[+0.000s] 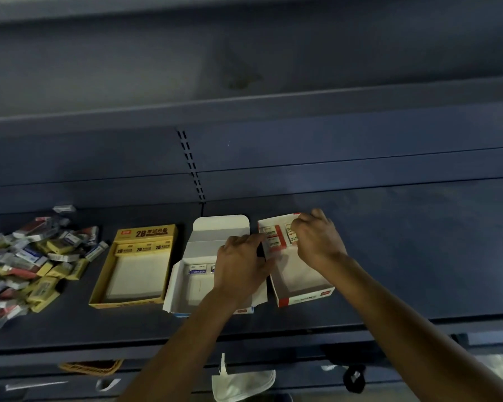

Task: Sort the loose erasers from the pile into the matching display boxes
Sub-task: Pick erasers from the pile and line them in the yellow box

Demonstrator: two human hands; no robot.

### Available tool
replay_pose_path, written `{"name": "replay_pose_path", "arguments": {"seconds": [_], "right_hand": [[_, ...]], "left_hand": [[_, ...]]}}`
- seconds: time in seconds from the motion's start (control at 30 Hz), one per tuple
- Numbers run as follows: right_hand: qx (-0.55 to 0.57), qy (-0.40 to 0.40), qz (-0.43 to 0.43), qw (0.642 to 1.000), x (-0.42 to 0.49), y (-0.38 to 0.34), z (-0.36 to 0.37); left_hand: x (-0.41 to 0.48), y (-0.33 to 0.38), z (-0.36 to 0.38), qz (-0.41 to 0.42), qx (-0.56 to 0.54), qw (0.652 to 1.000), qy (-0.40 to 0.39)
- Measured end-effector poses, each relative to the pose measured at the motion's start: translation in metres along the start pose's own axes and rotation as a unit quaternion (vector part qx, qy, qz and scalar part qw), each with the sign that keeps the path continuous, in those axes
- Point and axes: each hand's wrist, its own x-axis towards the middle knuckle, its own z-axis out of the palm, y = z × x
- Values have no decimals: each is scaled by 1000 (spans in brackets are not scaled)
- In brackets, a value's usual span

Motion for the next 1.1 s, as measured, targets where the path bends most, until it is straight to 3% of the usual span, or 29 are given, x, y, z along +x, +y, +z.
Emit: {"name": "replay_pose_path", "arguments": {"seconds": [0.9, 1.1], "right_hand": [[13, 38, 67, 997, -14, -11, 6], [16, 67, 96, 993, -14, -40, 11]], "left_hand": [[-1, -1, -5, 0, -56, 997, -45], [-4, -23, -18, 40, -139, 989, -9]]}}
